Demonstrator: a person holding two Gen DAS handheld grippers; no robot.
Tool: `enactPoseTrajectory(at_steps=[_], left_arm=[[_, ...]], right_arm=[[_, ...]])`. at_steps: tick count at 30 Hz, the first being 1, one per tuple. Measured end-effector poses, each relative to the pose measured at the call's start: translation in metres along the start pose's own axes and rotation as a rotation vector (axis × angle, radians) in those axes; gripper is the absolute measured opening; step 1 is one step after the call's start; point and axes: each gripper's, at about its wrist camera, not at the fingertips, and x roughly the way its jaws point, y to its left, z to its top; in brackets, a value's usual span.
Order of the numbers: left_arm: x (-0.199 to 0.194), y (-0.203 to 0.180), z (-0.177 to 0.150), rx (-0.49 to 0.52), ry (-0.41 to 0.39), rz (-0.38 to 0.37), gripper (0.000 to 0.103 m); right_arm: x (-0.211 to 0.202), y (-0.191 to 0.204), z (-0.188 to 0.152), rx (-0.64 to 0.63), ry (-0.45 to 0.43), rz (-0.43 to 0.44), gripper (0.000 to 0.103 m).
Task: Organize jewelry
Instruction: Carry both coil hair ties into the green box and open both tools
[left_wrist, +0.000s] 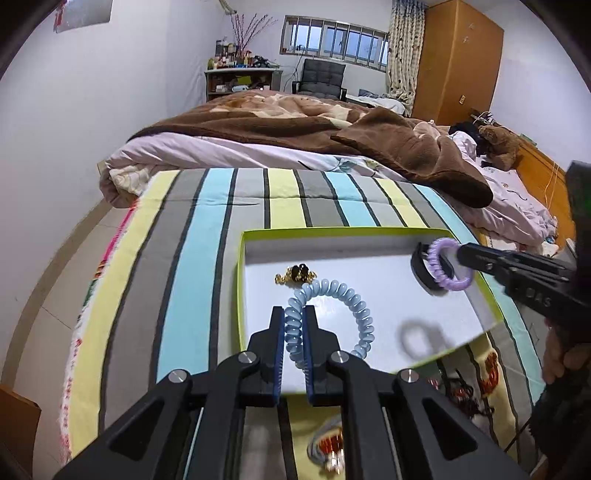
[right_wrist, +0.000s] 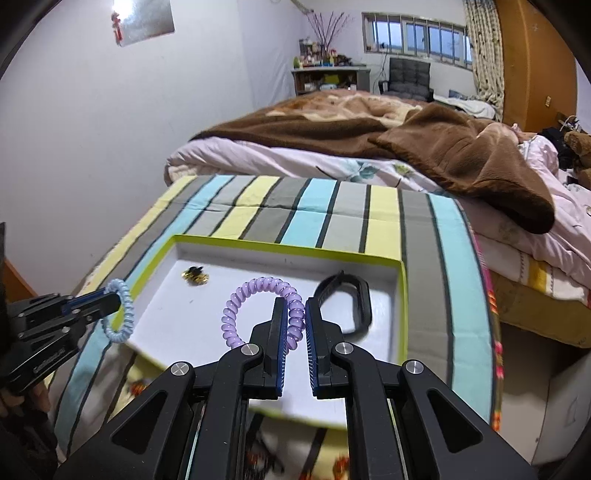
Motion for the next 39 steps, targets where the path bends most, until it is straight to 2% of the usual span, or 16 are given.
enactPoseTrajectory(at_steps=[3,13,25,35,39], left_arm=[[0.014,0.002,0.004,-0.007,0.016,0.001,0.010],[0.050,0.006,0.004,-0.015,0.080,0.005,0.010],[0.062,0.007,0.003,-0.032,0.100,-0.012,0.010],[0.064,0.008,0.005,-0.036,0.106,-0.016,0.011],[0.064,0.007,0.005,-0.035,0.106,-0.014,0.012]], right_arm=[[0.026,-0.001,0.008,0.006,0.034,0.007,0.010],[0.072,0.007,0.016,-0.029,0.108,0.010,0.010],[0.091,0.009,0.014,-0.051,0.147,0.016,0.010],[0.093,0.011,0.014,-0.059,0.146,0.012,0.010],[0.093,0.011,0.014,-0.056,0.145,0.016,0.016]])
